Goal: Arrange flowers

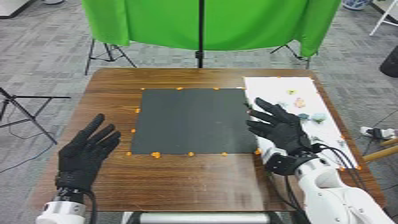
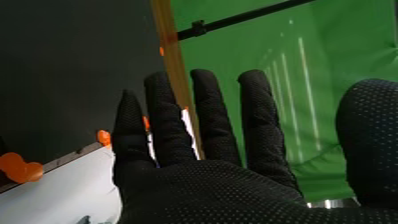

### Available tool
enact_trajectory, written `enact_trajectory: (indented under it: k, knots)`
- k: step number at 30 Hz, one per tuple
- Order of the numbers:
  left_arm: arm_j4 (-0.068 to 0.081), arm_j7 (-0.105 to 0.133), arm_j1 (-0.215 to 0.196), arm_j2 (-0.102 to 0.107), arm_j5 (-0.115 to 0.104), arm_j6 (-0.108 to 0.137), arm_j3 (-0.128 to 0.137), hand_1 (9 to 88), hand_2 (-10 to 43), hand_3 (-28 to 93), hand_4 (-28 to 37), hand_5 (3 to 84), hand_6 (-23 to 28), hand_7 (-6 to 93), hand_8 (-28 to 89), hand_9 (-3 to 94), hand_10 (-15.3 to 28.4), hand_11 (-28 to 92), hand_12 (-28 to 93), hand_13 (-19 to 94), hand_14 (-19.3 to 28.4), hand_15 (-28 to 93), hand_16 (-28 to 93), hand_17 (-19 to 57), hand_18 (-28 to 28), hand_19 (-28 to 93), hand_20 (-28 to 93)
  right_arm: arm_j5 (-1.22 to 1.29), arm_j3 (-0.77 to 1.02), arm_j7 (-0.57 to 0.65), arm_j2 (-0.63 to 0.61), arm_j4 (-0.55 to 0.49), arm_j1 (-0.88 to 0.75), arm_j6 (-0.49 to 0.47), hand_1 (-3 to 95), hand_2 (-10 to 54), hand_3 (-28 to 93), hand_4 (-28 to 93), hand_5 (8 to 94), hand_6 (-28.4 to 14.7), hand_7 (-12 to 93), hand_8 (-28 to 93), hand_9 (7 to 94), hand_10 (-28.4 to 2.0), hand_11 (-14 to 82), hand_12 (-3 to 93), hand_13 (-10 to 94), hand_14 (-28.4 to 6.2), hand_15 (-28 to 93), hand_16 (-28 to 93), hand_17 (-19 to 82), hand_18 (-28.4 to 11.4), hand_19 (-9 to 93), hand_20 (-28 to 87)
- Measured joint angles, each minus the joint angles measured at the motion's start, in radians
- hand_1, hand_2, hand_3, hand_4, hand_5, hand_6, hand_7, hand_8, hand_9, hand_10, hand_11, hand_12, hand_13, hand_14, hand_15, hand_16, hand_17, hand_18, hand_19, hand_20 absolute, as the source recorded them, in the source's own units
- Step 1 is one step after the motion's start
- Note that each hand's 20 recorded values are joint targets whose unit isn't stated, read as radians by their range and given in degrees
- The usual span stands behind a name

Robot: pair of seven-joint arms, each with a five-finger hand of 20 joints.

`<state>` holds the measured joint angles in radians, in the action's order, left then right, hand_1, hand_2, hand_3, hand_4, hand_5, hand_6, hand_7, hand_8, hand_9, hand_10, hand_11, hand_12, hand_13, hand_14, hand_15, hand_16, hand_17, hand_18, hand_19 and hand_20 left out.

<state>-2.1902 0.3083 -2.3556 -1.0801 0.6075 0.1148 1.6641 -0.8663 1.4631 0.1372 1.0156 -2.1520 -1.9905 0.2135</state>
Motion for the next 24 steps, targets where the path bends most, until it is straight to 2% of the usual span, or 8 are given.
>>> enact_trajectory:
  k: [6, 10, 12, 15, 17, 20, 23, 24]
  knots:
    - [-0.001, 0.000, -0.002, 0.000, 0.000, 0.001, 0.001, 21.3, 5.6, 81, -28.3, 36.4, 6.1, 8.1, -9, 33.6, 18.6, 17, 8, 20, 26.6, 41, -8, -12.0, 24.4, 51, 4, 0.000, 0.001, 0.001, -0.003, 0.001, 0.007, -0.002, 15.7, 5.9, 78, -28, 41.2, 2.6, 15, -14, 45.2, -14.1, 10.5, 11.4, 37, -18.0, 23, 17, 2, -20.9, 49, 16]
    - [-0.001, -0.001, -0.005, -0.002, 0.000, 0.001, 0.001, 21.3, 5.6, 81, -28.3, 36.6, 6.2, 8.0, -9, 33.8, 18.7, 17, 8, 20, 26.8, 41, -8, -11.9, 24.4, 51, 5, -0.014, -0.005, 0.001, -0.012, -0.001, 0.014, 0.013, 16.5, 6.5, 79, -28, 44.7, 0.6, 16, -15, 49.4, -14.8, 13.9, 11.2, 42, -17.4, 30, 14, 6, -22.6, 54, 18]
    - [-0.001, -0.001, -0.006, -0.002, 0.001, 0.001, 0.003, 21.3, 5.6, 81, -28.3, 36.6, 6.2, 8.0, -9, 33.8, 18.7, 17, 8, 20, 26.8, 41, -8, -12.0, 24.4, 51, 5, -0.069, -0.025, 0.004, -0.028, -0.012, 0.017, 0.064, 17.6, 6.1, 78, -28, 46.6, -0.6, 16, -15, 51.7, -15.3, 16.0, 11.1, 45, -17.3, 36, 12, 9, -23.9, 60, 19]
    - [-0.004, -0.001, -0.008, -0.004, 0.001, 0.001, 0.007, 21.3, 5.7, 81, -28.3, 36.6, 6.2, 8.1, -9, 33.7, 18.7, 17, 8, 20, 26.8, 41, -8, -12.0, 24.4, 51, 5, -0.189, -0.054, 0.027, -0.057, -0.038, 0.018, 0.184, 20.8, 4.3, 77, -28, 52.3, -2.8, 18, -15, 57.3, -15.7, 25.1, 12.4, 50, -16.4, 44, 10, 13, -24.7, 64, 19]
    - [-0.006, -0.001, -0.010, -0.004, 0.002, 0.001, 0.012, 21.4, 5.7, 81, -28.3, 36.6, 6.2, 8.1, -9, 33.7, 18.8, 17, 8, 20, 26.8, 41, -8, -12.0, 24.4, 51, 5, -0.292, -0.064, 0.091, -0.078, -0.069, 0.016, 0.286, 23.5, 3.2, 77, -28, 55.5, -4.2, 18, -15, 59.9, -15.7, 29.8, 12.2, 54, -15.5, 49, 8, 17, -24.3, 70, 17]
    - [-0.009, 0.002, -0.012, -0.003, 0.002, 0.002, 0.014, 21.4, 5.7, 80, -28.3, 36.5, 6.2, 8.2, -9, 33.7, 18.8, 17, 8, 20, 26.9, 41, -8, -12.0, 24.4, 51, 5, -0.445, -0.090, 0.262, -0.113, -0.121, 0.020, 0.413, 26.3, 1.7, 76, -28, 59.7, -5.2, 19, -15, 63.2, -16.8, 33.9, 13.2, 58, -15.4, 54, 8, 22, -24.3, 76, 17]
    - [-0.011, 0.005, -0.013, -0.002, 0.001, 0.003, 0.014, 21.4, 5.8, 81, -28.3, 36.5, 6.2, 8.2, -9, 33.7, 18.8, 17, 8, 20, 26.9, 41, -8, -11.9, 24.4, 51, 5, -0.606, -0.152, 0.453, -0.145, -0.147, 0.050, 0.502, 29.5, -1.3, 74, -26, 66.7, -5.4, 21, -14, 68.3, -17.3, 40.1, 15.0, 65, -14.3, 63, 9, 29, -24.5, 85, 14]
    - [-0.012, 0.006, -0.013, -0.001, 0.001, 0.003, 0.014, 21.4, 5.7, 81, -28.3, 36.4, 6.2, 8.2, -9, 33.7, 18.8, 17, 8, 20, 26.9, 41, -8, -11.9, 24.4, 51, 5, -0.654, -0.176, 0.503, -0.151, -0.148, 0.066, 0.511, 30.6, -2.2, 74, -26, 68.6, -5.1, 23, -14, 69.9, -16.5, 42.7, 15.9, 67, -13.5, 65, 10, 31, -24.7, 88, 14]
